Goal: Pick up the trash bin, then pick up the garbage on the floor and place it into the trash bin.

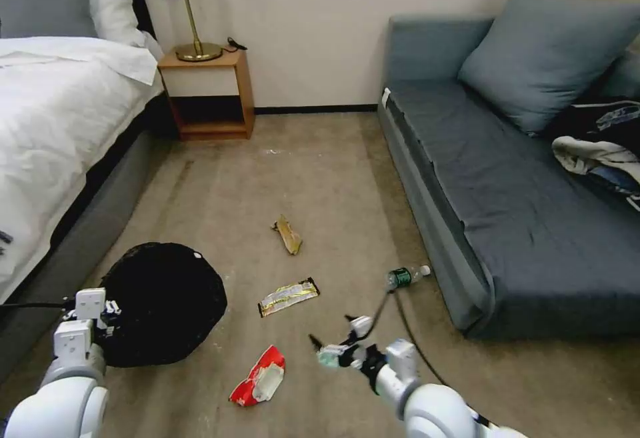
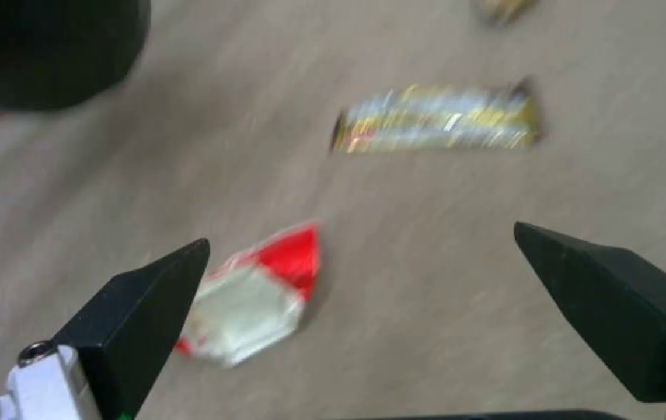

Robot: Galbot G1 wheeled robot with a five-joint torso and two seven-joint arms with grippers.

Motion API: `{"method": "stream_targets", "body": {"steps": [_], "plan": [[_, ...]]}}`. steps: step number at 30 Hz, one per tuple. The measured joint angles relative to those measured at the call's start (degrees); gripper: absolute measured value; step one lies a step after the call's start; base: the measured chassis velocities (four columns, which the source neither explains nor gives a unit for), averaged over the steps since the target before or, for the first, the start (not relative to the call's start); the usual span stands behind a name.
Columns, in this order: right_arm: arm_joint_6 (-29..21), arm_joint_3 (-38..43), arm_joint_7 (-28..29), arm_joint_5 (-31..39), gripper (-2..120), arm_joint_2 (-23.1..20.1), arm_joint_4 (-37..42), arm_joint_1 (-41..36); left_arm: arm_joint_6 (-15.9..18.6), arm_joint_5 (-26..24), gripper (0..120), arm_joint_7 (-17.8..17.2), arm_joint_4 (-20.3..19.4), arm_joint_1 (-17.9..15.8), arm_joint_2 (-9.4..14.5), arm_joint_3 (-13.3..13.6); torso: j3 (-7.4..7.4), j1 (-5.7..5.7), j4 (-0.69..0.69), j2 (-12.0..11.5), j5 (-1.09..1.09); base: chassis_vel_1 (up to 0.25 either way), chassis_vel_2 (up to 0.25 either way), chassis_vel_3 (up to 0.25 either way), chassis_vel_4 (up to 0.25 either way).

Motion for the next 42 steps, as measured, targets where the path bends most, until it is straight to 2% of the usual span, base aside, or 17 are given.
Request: {"method": "stream_targets", "body": {"steps": [1,2,5,6,9,14,16,18,23,28,35,40,42], "plan": [[-0.93,-1.95,1.73,1.44,100,2.00,-1.76,1.68,0.10,0.05,3,-0.01,-0.23,-0.10,-0.13,0.03,0.00,0.00,0.00,0.00,0.02,0.000,0.000,0.000,0.000],[-0.93,-1.95,1.73,1.44,100,2.00,-1.76,1.68,0.10,0.05,3,-0.01,-0.23,-0.10,-0.13,0.03,0.00,0.00,0.00,0.00,0.02,0.000,0.000,0.000,0.000],[-5.72,-4.80,7.19,7.70,100,8.28,-7.15,6.50,0.50,0.52,3,-0.02,-0.52,-0.51,-0.74,0.28,0.00,0.00,0.00,0.00,0.00,0.000,0.000,0.000,0.000],[-5.72,-4.80,7.19,7.70,100,8.28,-7.15,6.50,0.50,0.52,3,-0.02,-0.52,-0.51,-0.74,0.28,0.00,0.00,0.00,0.00,0.00,0.000,0.000,0.000,0.000],[-11.74,-5.96,11.33,14.02,100,11.08,-9.45,10.37,0.53,0.75,3,-0.04,-0.52,-0.58,-1.05,0.25,0.00,0.00,0.00,0.00,-0.01,0.000,0.000,0.000,0.000],[-15.30,-7.27,13.44,17.75,100,12.62,-10.90,13.75,0.31,0.77,3,-0.10,-0.48,-0.51,-1.41,0.11,0.00,0.00,0.00,0.00,-0.01,0.000,0.000,0.000,0.000],[-18.86,-7.43,16.49,21.74,100,14.74,-12.45,15.33,0.01,0.74,3,-0.28,-0.34,-0.50,-1.67,0.06,0.00,0.00,0.00,0.00,0.00,0.000,0.000,0.000,0.000],[-20.04,-7.37,17.43,22.55,100,16.15,-14.15,15.49,-0.05,0.69,3,-0.35,-0.30,-0.54,-1.80,0.05,0.00,0.00,0.00,0.00,-0.01,0.000,0.000,0.000,0.000],[-20.95,-7.11,17.73,21.45,100,19.82,-19.17,14.88,-0.25,0.54,3,-0.46,-0.24,-0.53,-1.94,0.01,0.00,0.00,0.00,0.00,0.00,0.000,0.000,0.000,0.000],[-21.08,-6.56,17.33,20.43,100,21.59,-21.85,14.20,-0.44,0.44,3,-0.55,-0.22,-0.27,-1.93,-0.17,0.00,0.00,0.00,0.00,0.00,0.000,0.000,0.000,0.000],[-21.31,-3.57,16.67,17.71,100,26.31,-25.84,10.91,-0.76,0.35,3,-0.70,-0.19,-0.11,-2.19,-0.19,0.00,0.00,0.00,0.00,0.00,0.000,0.000,0.000,0.000],[-21.59,-3.21,16.48,17.17,99,27.40,-26.58,10.68,-0.83,0.33,3,-0.75,-0.05,-0.18,-2.15,-0.13,0.00,0.00,0.00,0.00,0.00,0.000,0.000,0.000,0.000],[-21.60,-3.18,16.32,16.87,94,27.54,-26.91,10.75,-0.92,0.32,3,-0.79,0.05,-0.22,-2.11,-0.13,0.00,0.00,0.00,0.00,0.00,0.000,0.000,0.000,0.000]]}}
